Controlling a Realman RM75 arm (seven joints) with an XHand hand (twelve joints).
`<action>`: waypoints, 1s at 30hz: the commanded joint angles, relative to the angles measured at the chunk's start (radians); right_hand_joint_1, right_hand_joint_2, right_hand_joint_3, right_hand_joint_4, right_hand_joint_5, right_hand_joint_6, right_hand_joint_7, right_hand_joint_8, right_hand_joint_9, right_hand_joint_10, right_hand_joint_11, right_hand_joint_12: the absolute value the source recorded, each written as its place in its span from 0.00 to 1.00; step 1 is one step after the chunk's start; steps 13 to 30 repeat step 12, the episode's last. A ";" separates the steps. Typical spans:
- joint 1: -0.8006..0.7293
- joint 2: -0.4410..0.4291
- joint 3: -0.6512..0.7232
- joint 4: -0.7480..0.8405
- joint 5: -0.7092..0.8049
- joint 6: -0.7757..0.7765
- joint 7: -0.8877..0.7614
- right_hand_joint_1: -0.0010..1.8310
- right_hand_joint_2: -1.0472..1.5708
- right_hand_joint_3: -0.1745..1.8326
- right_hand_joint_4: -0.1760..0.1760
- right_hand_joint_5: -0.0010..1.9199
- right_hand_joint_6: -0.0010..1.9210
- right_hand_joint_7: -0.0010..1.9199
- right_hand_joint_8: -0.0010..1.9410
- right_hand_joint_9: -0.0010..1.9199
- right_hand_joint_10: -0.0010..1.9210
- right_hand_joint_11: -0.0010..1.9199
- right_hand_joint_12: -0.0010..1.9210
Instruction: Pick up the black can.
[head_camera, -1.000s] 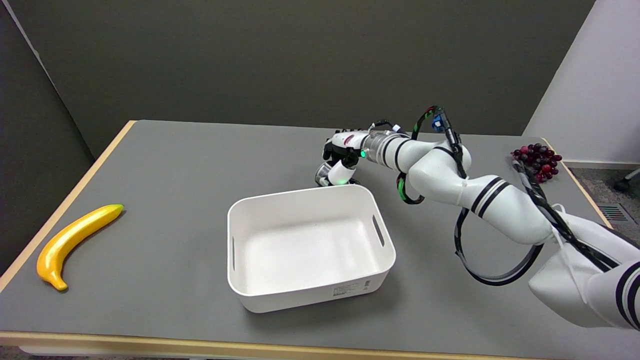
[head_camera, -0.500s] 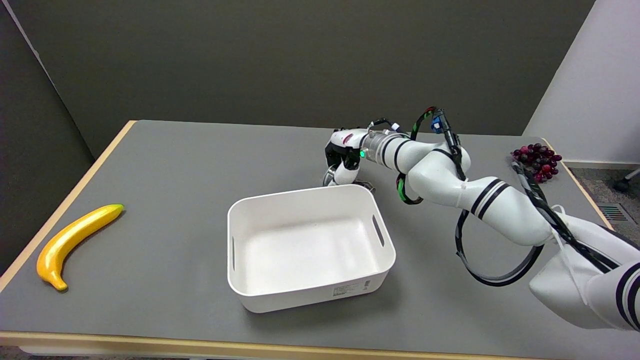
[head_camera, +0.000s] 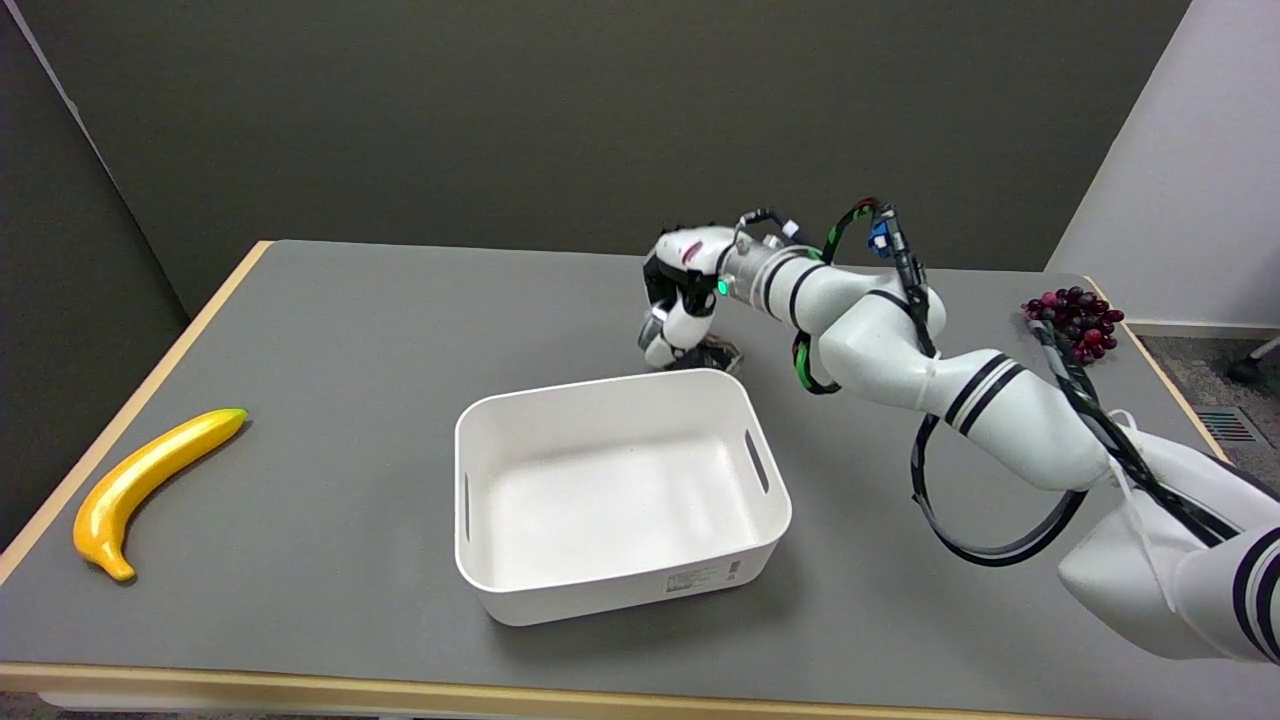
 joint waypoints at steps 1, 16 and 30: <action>-0.196 0.042 0.290 0.387 -0.112 0.224 0.121 0.66 0.81 0.26 0.02 0.33 0.72 0.46 0.75 0.43 0.72 0.33 1.00; -0.665 0.108 0.543 0.644 0.078 0.546 0.396 0.66 0.79 0.31 0.08 0.34 0.73 0.47 0.73 0.46 0.75 0.33 1.00; -0.665 0.108 0.543 0.644 0.078 0.546 0.396 0.66 0.79 0.31 0.08 0.34 0.73 0.47 0.73 0.46 0.75 0.33 1.00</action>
